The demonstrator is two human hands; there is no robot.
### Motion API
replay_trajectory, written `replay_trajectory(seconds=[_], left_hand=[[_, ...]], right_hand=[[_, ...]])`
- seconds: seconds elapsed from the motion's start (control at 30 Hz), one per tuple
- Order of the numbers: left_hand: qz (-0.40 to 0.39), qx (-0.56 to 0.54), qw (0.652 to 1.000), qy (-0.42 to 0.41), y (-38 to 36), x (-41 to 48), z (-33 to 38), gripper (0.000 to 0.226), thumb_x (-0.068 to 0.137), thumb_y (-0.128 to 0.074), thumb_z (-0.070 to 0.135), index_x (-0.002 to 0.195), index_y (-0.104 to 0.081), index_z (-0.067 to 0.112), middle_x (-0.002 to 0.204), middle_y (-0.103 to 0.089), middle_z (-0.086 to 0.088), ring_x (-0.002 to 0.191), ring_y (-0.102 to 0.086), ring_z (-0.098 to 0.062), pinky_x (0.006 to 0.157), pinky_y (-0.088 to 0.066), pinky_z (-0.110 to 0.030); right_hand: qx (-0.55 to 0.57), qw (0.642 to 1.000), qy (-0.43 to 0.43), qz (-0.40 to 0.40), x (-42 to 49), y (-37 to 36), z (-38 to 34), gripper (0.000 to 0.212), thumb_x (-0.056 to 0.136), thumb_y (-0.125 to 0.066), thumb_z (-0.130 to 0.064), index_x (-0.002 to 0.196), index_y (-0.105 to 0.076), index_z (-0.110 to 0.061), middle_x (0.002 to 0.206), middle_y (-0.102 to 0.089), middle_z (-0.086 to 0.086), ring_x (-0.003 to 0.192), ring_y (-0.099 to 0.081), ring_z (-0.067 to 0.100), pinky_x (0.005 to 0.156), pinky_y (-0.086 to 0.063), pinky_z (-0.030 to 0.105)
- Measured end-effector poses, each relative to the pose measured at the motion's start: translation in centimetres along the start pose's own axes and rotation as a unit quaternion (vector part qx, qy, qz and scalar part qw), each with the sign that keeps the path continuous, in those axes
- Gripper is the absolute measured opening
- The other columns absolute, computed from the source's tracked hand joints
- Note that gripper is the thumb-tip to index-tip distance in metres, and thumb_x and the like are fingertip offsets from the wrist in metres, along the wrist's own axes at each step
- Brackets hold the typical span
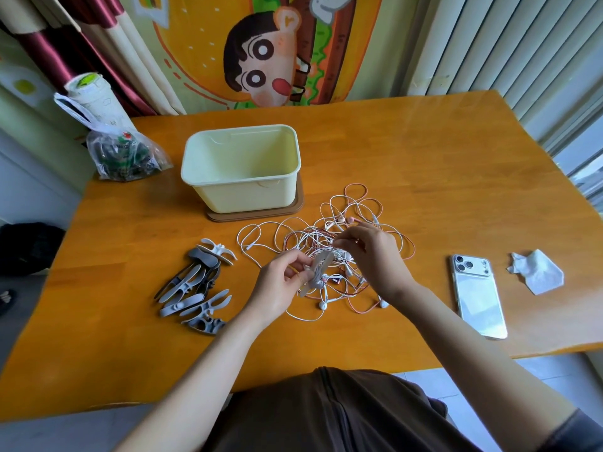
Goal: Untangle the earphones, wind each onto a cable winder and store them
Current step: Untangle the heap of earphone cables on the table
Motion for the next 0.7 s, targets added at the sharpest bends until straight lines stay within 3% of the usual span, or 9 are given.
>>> replay_trajectory(seconds=[0.17, 0.33, 0.5, 0.6, 0.7], left_hand=[[-0.022, -0.065, 0.998, 0.013, -0.1, -0.3, 0.1, 0.008, 0.089, -0.064, 0.01, 0.094, -0.064, 0.017, 0.091, -0.065, -0.002, 0.091, -0.062, -0.025, 0.079, -0.052, -0.032], [-0.078, -0.204, 0.976, 0.006, -0.8, -0.7, 1.8, 0.013, 0.082, -0.065, 0.018, 0.095, -0.063, 0.018, 0.087, -0.068, 0.004, 0.085, -0.063, -0.01, 0.074, -0.051, -0.019], [0.009, -0.405, 0.913, 0.052, 0.1, -0.1, 2.3, 0.023, 0.075, -0.061, 0.017, 0.097, -0.059, 0.013, 0.092, -0.069, 0.003, 0.089, -0.063, -0.012, 0.081, -0.049, -0.027], [0.059, -0.477, 0.873, 0.086, 0.7, 0.3, 1.8, 0.017, 0.078, -0.058, 0.013, 0.095, -0.058, 0.014, 0.102, -0.064, -0.005, 0.096, -0.059, -0.018, 0.085, -0.045, -0.034], [0.098, -0.483, 0.863, 0.109, 1.0, 0.4, 1.2, 0.01, 0.089, -0.054, 0.007, 0.093, -0.058, 0.016, 0.1, -0.063, -0.006, 0.096, -0.058, -0.019, 0.084, -0.045, -0.034]], right_hand=[[0.01, 1.0, -0.001, 0.008, 0.0, 0.1, 0.1, 0.011, 0.089, -0.062, -0.011, 0.089, -0.071, -0.005, 0.084, -0.058, -0.001, 0.068, -0.048, 0.002, 0.065, -0.036, 0.004], [0.02, 1.0, -0.022, -0.002, 0.1, -0.3, 0.2, 0.01, 0.088, -0.063, -0.011, 0.088, -0.072, -0.005, 0.077, -0.059, -0.004, 0.065, -0.049, -0.004, 0.064, -0.036, 0.003], [0.093, 0.991, -0.079, -0.05, -0.5, -1.7, 0.5, 0.017, 0.094, -0.056, -0.018, 0.08, -0.065, -0.013, 0.055, -0.049, -0.015, 0.045, -0.045, 0.002, 0.047, -0.032, 0.012], [0.115, 0.985, -0.081, -0.103, -1.5, -3.2, 0.3, 0.02, 0.096, -0.052, -0.02, 0.079, -0.062, -0.018, 0.061, -0.052, -0.01, 0.047, -0.043, 0.0, 0.048, -0.031, 0.013], [0.122, 0.982, -0.08, -0.118, -2.2, -4.1, -0.1, 0.017, 0.096, -0.053, -0.02, 0.086, -0.066, -0.014, 0.07, -0.06, -0.01, 0.053, -0.049, -0.003, 0.053, -0.036, 0.011]])
Point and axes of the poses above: each hand's wrist, its own x-axis towards the middle knuckle, its own y-axis out of the back of the hand, z = x × y, the point moved 5 cm from there along x, towards the middle knuckle
